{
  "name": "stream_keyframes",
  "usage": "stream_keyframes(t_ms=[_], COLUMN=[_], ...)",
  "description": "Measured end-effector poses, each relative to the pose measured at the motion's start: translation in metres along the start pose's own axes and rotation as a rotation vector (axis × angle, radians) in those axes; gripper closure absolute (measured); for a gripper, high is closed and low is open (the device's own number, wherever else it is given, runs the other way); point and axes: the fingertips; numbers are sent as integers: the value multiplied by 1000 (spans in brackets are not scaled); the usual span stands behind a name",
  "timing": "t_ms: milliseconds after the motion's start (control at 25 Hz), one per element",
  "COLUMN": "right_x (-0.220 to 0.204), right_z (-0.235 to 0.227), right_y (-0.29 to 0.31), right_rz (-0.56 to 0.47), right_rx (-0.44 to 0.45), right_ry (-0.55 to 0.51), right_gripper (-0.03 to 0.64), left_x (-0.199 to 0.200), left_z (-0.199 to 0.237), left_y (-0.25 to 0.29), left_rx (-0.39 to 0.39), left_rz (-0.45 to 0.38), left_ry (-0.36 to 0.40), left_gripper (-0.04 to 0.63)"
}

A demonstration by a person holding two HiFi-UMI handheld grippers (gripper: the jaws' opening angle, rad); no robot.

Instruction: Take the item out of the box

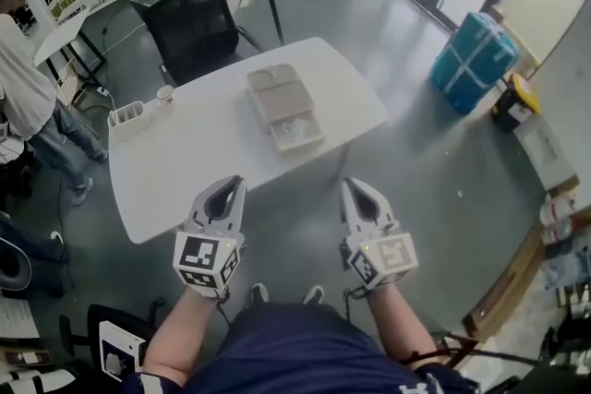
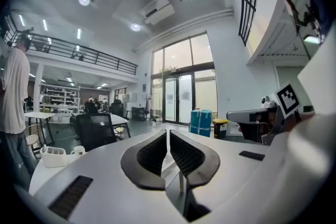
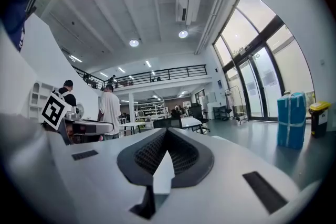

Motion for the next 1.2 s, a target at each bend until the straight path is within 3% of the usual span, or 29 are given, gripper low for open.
stream_keyframes(t_ms=[640, 920, 1200], right_x=[-22, -35, -50], right_z=[-75, -91, -100], right_y=[-41, -27, 13], right_rz=[61, 84, 112], right_rx=[67, 56, 29], right_ry=[18, 45, 42], right_gripper=[600, 600, 600], left_x=[-17, -24, -32], left_z=[-79, -71, -42], left_y=[24, 38, 83], left_rx=[86, 98, 55], left_rz=[47, 69, 72], left_ry=[-1, -5, -16], left_gripper=[552, 552, 552])
Point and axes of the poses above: the fingertips, and each gripper's own axes: y forward along the fingers, z to its left, x out of its top, and after that the axes turned 2 degrees about -z, right-handed
